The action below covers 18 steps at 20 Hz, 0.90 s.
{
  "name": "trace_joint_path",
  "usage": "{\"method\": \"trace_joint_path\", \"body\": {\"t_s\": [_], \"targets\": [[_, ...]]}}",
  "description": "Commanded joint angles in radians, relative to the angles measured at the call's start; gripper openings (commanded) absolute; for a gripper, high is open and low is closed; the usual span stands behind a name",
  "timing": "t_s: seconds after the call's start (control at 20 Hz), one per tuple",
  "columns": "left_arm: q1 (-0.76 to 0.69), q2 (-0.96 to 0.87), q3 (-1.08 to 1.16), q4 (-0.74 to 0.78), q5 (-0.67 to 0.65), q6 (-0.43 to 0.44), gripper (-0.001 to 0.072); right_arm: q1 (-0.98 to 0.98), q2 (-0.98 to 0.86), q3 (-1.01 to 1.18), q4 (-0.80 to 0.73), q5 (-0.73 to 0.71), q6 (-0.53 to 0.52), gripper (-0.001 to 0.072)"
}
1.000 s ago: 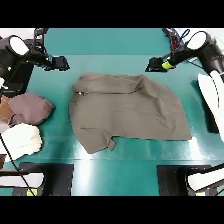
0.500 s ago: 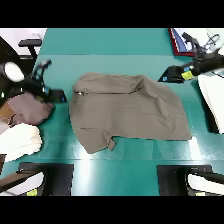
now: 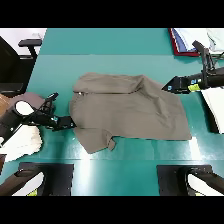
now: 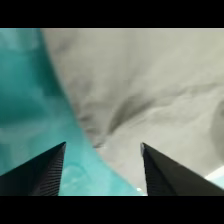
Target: Fold the shirts.
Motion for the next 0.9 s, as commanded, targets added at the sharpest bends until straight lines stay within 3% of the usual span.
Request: {"method": "trace_joint_path", "body": {"t_s": [0.0, 0.15, 0.2, 0.25, 0.3, 0.4, 0.55, 0.65, 0.75, 0.8, 0.85], "targets": [[-0.056, 0.004, -0.059, -0.067, 0.091, 0.011, 0.0544, -0.001, 0.014, -0.012, 0.001, -0.006, 0.0, 0.0382], [-0.105, -0.002, -0.059, -0.063, 0.106, -0.029, 0.0542, -0.007, 0.014, -0.012, 0.0, 0.011, 0.0, 0.0382], [-0.105, -0.002, -0.054, -0.058, 0.106, -0.055, 0.0385, -0.02, 0.014, -0.012, -0.002, 0.033, 0.0, 0.0382], [-0.105, -0.002, -0.043, -0.058, 0.106, -0.054, 0.0136, -0.043, 0.014, -0.013, -0.011, 0.056, 0.0, 0.0382], [-0.105, -0.002, -0.029, -0.056, 0.106, -0.053, 0.0041, -0.08, 0.015, -0.018, -0.011, 0.084, -0.001, 0.0382], [-0.105, -0.001, 0.013, -0.056, 0.089, -0.053, 0.003, -0.187, 0.048, -0.092, -0.017, 0.108, -0.001, 0.0382], [-0.105, -0.001, 0.076, -0.056, 0.066, -0.052, 0.0031, -0.39, 0.133, -0.293, -0.186, 0.111, 0.001, 0.0389], [-0.105, -0.001, 0.097, -0.058, 0.073, -0.052, 0.0031, -0.558, 0.172, -0.435, -0.24, 0.114, 0.002, 0.0583], [-0.105, -0.001, 0.102, -0.059, 0.09, -0.053, 0.0031, -0.722, 0.173, -0.546, -0.219, 0.11, 0.002, 0.0534], [-0.105, -0.001, 0.102, -0.059, 0.096, -0.052, 0.0031, -0.789, 0.16, -0.589, -0.189, 0.109, 0.0, 0.0416], [-0.105, -0.001, 0.102, -0.059, 0.098, -0.052, 0.0031, -0.835, 0.144, -0.622, -0.161, 0.103, -0.002, 0.038]]}}
